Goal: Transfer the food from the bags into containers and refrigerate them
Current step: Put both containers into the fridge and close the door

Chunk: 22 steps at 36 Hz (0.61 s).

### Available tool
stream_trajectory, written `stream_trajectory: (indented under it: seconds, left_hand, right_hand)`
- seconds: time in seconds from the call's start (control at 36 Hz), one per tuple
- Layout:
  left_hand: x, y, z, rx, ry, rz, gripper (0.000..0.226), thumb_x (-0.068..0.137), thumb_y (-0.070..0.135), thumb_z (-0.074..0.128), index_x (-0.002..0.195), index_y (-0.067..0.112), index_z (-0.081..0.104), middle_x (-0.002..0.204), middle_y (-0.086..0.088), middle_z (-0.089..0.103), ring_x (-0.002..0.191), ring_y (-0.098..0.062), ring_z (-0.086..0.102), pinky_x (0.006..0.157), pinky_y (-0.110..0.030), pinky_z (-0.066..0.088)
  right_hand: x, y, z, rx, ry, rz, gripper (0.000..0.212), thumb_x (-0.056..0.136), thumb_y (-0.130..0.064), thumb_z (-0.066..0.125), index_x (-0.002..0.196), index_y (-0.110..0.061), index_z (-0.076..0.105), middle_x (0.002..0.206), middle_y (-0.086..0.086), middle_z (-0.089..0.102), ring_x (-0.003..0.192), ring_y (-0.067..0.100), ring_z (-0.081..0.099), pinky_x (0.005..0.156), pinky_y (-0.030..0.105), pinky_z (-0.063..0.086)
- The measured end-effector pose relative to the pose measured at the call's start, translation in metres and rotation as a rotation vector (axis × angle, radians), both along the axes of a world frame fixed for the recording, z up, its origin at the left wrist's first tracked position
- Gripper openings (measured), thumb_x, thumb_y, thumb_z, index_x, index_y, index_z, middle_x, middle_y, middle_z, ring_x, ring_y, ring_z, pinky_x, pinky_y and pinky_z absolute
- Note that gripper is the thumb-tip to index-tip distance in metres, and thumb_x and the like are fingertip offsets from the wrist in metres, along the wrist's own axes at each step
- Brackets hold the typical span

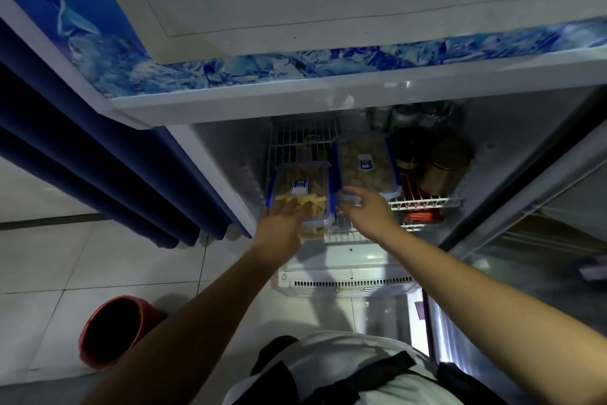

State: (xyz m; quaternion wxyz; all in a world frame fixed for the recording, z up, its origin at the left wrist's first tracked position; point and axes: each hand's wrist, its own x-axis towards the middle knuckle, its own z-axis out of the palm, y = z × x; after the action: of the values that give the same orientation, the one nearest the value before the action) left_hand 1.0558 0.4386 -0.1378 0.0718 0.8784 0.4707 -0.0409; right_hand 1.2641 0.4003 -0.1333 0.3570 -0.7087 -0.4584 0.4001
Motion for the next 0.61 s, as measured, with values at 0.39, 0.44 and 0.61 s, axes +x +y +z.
stream_trajectory:
  seconds: [0.39, 0.44, 0.61]
  left_hand:
    - [0.025, 0.031, -0.007, -0.047, 0.086, 0.103, 0.076, 0.080, 0.007, 0.066, 0.145, 0.031, 0.035, 0.152, -0.009, 0.040, 0.137, -0.037, 0.040, 0.106, -0.053, 0.039]
    - [0.028, 0.034, -0.010, -0.065, 0.070, 0.135, 0.082, 0.080, 0.001, 0.062, 0.148, 0.036, 0.030, 0.156, -0.009, 0.035, 0.143, -0.036, 0.032, 0.110, -0.057, 0.035]
    - [0.038, 0.048, -0.013, -0.047, 0.064, 0.140, 0.099, 0.080, -0.006, 0.062, 0.156, 0.039, 0.016, 0.163, -0.008, 0.019, 0.151, -0.035, 0.016, 0.112, -0.064, 0.031]
  right_hand:
    - [0.046, -0.011, -0.034, -0.336, -0.741, 0.344, 0.091, 0.091, -0.051, 0.057, 0.158, -0.038, -0.003, 0.168, -0.008, 0.000, 0.153, 0.027, -0.008, 0.117, 0.065, 0.006]
    - [0.045, -0.009, -0.033, -0.347, -0.710, 0.336, 0.090, 0.090, -0.049, 0.058, 0.158, -0.037, -0.001, 0.168, -0.007, 0.000, 0.153, 0.027, -0.009, 0.117, 0.064, 0.005]
    - [0.043, -0.009, -0.031, -0.368, -0.713, 0.354, 0.092, 0.092, -0.047, 0.059, 0.158, -0.035, -0.004, 0.168, -0.006, -0.002, 0.153, 0.029, -0.010, 0.118, 0.062, 0.008]
